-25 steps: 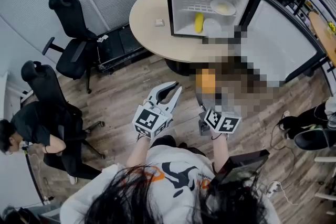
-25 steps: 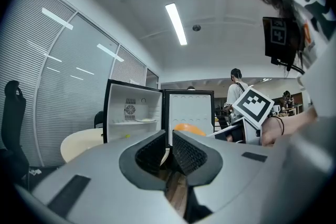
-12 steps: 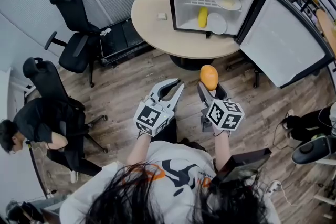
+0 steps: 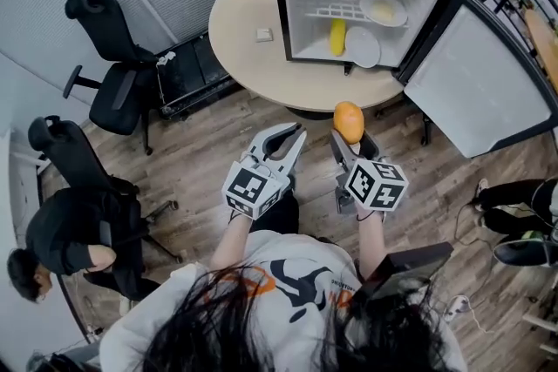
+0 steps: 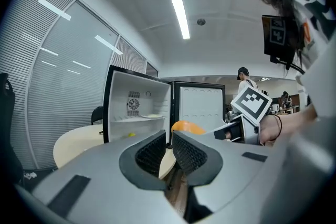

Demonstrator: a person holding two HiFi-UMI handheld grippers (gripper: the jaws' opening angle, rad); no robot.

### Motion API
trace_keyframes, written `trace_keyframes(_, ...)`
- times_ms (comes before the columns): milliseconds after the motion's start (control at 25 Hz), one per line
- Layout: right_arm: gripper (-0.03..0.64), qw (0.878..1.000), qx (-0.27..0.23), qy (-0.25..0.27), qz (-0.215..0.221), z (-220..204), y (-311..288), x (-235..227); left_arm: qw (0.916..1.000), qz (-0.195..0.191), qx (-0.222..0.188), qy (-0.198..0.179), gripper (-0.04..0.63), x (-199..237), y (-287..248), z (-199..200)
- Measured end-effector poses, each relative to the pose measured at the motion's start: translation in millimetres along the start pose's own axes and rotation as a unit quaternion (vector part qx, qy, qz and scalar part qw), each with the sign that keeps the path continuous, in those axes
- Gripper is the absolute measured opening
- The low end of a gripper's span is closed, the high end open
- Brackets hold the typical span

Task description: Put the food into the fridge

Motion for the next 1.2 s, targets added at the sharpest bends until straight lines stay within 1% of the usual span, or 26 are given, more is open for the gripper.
trace_keyframes(280, 0.308, 1.0, -0.002, 0.0, -0.016, 43.7, -52.1, 4.5, 0.9999, -0.017, -0.003, -0.002, 0.034, 63.6, -28.9, 15.2)
trace_keyframes(640, 0.308, 0.999, 0.004, 0.006, -0.038, 83.9, -115.9, 10.5, 0.999, -0.043, -0.012, 0.003, 0.034, 137.2, -66.8, 23.5)
trace_keyframes(960, 0.31, 0.998, -0.002, 0.013, -0.058, 110.9, -152.8, 14.3, 0.9974, -0.07, -0.019, 0.002, 0.034, 180.2, -91.9, 29.2)
trace_keyframes(1200, 0.308, 0.997, 0.002, 0.029, -0.074, 121.1, -164.3, 8.7, 0.9963, -0.084, -0.017, 0.008, 0.034, 190.9, -101.8, 26.3)
Point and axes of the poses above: the fingertips, and each gripper's own axes: y backward along the fingers, x to its left, z out of its top, the point moved 6 cm from there along y, backward along the fingers, and after that the axes turned 9 degrees about x, right-handed, at the moved point
